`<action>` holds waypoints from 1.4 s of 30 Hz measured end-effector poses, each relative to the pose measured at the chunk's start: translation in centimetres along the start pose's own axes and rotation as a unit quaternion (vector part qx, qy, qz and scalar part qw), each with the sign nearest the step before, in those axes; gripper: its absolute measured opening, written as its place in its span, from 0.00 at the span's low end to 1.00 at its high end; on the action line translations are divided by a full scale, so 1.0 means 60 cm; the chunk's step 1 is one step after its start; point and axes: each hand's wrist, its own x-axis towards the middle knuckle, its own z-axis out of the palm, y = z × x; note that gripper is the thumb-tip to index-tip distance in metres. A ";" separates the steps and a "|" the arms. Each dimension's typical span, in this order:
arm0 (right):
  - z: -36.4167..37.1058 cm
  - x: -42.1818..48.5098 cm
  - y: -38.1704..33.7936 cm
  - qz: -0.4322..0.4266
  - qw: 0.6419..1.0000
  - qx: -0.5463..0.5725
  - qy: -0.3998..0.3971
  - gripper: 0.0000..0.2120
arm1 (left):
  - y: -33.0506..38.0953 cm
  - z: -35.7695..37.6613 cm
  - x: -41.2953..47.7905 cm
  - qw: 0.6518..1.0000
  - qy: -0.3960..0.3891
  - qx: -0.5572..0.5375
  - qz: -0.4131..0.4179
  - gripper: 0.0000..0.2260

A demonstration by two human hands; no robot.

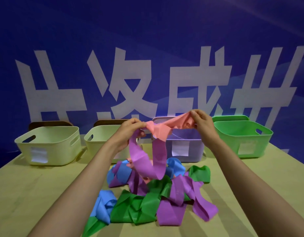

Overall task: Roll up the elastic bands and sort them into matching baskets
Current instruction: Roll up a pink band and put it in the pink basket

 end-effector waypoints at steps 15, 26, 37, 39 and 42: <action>0.003 -0.017 -0.021 0.046 0.976 0.162 -0.139 0.09 | 0.008 -0.002 0.013 0.994 0.052 0.089 0.022 0.06; 0.046 -0.032 -0.043 -0.085 0.970 -0.096 -0.204 0.26 | 0.051 0.032 0.016 0.995 -0.003 0.054 0.085 0.08; 0.066 -0.029 -0.072 -0.072 0.963 -0.035 -0.259 0.03 | 0.060 0.019 0.007 0.981 -0.020 0.172 0.084 0.13; 0.063 -0.028 -0.078 -0.083 0.966 -0.058 -0.238 0.02 | 0.051 0.013 0.009 0.976 -0.008 0.201 0.080 0.14; 0.062 -0.031 -0.081 -0.098 0.957 -0.131 -0.239 0.03 | 0.035 0.009 0.011 0.975 0.013 0.214 0.061 0.16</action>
